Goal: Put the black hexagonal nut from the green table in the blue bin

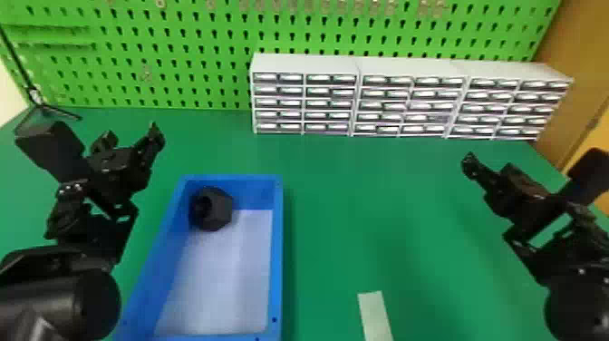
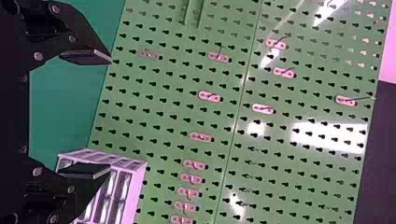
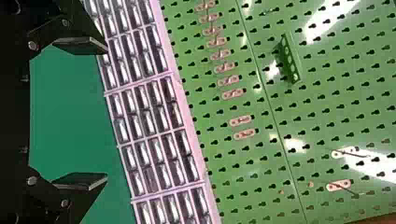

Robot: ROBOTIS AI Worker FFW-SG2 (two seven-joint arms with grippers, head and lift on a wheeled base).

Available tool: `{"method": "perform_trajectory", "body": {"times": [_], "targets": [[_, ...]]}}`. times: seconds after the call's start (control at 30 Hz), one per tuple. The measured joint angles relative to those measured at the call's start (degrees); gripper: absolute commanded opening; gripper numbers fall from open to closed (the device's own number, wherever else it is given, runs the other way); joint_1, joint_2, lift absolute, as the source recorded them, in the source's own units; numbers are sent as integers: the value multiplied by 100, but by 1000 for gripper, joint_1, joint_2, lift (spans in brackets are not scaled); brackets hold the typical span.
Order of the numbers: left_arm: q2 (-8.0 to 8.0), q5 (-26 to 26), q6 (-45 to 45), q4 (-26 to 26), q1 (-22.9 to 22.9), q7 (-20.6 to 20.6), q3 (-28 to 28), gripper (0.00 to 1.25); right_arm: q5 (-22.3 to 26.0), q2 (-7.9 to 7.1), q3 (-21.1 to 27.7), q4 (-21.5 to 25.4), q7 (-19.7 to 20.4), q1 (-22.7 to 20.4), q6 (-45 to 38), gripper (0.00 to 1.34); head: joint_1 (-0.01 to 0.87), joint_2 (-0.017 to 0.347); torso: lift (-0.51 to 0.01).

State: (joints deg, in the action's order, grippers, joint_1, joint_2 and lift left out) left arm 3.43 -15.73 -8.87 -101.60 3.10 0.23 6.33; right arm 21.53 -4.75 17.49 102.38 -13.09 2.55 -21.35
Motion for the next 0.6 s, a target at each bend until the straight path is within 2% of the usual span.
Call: {"method": "perform_trajectory", "body": {"times": [0.6], "targets": [[0,0,1,0,-14,1,9,815,0,0,-9,0,-1,-10,0,1020,692,8,-97]]}}
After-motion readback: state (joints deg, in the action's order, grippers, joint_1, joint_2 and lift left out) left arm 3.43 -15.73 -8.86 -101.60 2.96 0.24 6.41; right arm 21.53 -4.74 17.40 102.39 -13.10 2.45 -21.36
